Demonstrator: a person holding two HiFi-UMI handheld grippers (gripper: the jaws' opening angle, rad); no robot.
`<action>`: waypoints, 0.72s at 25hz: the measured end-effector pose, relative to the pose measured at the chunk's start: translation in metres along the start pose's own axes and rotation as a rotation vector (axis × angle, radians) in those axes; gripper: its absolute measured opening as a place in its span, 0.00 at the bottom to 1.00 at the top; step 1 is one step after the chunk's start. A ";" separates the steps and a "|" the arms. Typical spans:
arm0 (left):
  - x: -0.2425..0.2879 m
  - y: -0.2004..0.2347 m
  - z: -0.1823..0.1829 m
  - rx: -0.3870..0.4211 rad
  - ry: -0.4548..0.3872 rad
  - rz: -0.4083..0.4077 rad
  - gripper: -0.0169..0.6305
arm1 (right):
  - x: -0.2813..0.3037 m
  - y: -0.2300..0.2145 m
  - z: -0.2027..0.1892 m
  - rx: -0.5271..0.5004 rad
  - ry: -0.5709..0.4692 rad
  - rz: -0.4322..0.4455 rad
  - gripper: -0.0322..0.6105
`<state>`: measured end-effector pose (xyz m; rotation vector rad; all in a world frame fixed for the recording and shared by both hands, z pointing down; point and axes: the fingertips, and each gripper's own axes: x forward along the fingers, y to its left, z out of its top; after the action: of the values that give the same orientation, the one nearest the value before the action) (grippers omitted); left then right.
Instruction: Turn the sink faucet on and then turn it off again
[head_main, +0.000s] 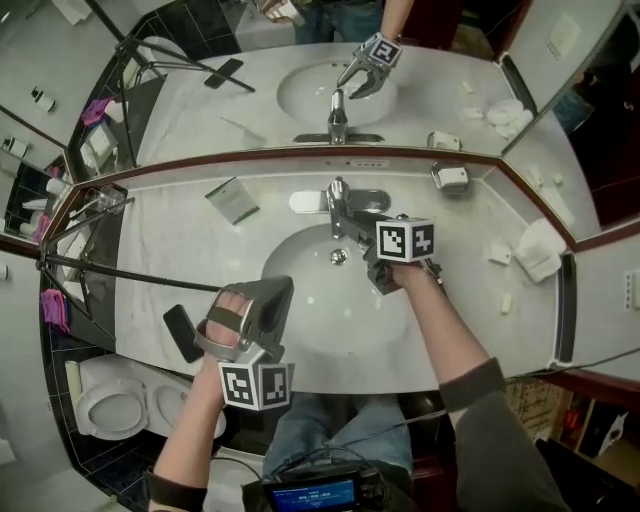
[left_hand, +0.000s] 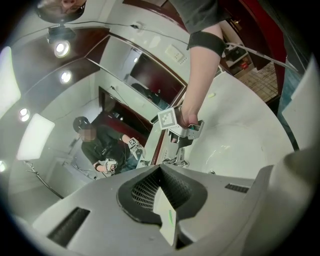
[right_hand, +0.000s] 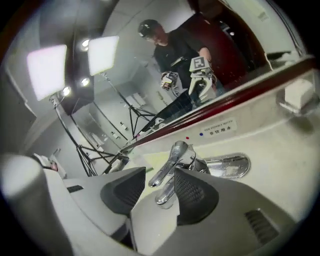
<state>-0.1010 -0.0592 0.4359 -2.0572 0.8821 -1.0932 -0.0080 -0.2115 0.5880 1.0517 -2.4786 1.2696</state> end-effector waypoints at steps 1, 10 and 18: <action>0.003 -0.001 -0.002 -0.002 0.001 0.003 0.03 | 0.005 -0.004 0.001 0.062 -0.012 0.014 0.36; 0.026 -0.009 -0.017 -0.017 0.010 0.001 0.03 | 0.038 -0.020 0.002 0.370 -0.077 0.123 0.27; 0.030 -0.014 -0.025 -0.032 0.025 -0.014 0.03 | 0.045 -0.016 0.001 0.616 -0.144 0.249 0.24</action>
<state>-0.1060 -0.0803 0.4707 -2.0832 0.9044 -1.1211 -0.0304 -0.2413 0.6175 0.9870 -2.4276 2.1992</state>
